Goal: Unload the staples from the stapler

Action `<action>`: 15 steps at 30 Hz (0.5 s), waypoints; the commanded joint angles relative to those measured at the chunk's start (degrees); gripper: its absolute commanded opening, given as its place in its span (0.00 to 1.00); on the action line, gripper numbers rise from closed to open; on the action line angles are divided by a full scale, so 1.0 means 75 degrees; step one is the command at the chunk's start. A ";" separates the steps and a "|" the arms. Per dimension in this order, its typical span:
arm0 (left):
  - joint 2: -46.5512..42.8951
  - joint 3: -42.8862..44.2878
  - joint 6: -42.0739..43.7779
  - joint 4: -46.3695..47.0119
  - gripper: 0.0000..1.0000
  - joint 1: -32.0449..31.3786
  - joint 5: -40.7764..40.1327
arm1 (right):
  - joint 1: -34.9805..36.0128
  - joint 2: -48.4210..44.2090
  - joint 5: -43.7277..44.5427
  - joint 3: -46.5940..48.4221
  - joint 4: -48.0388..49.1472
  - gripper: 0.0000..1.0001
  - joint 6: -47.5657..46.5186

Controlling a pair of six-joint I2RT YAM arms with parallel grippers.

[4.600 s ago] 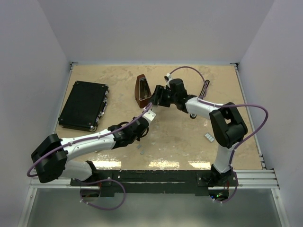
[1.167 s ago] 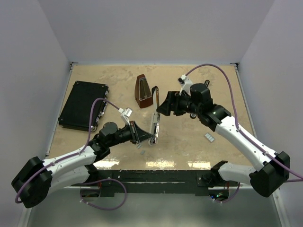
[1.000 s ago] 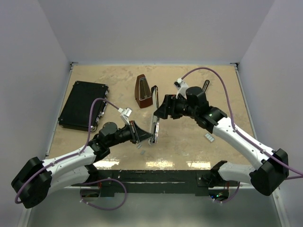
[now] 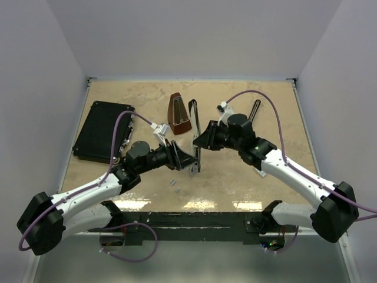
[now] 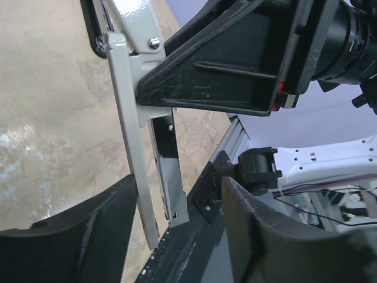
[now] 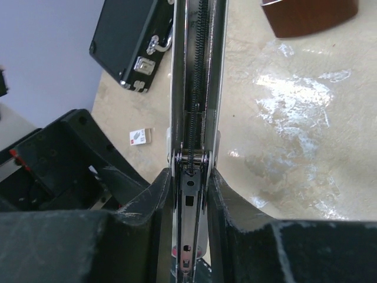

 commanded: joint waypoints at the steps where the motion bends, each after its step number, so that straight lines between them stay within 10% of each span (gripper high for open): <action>1: -0.0252 0.0391 0.0752 0.0118 0.69 0.0035 -0.0097 | -0.0016 -0.0126 0.0810 0.0304 0.0220 0.00 0.0065; 7: -0.0511 0.1056 0.2309 -0.1950 0.98 0.0035 -0.0611 | -0.0599 0.0658 0.1597 0.0784 -0.0554 0.00 -0.0274; 15: -0.1002 0.1422 0.3928 -0.3972 1.00 0.0035 -0.2682 | -0.1574 0.2590 0.2357 0.2002 -0.1256 0.00 -0.0708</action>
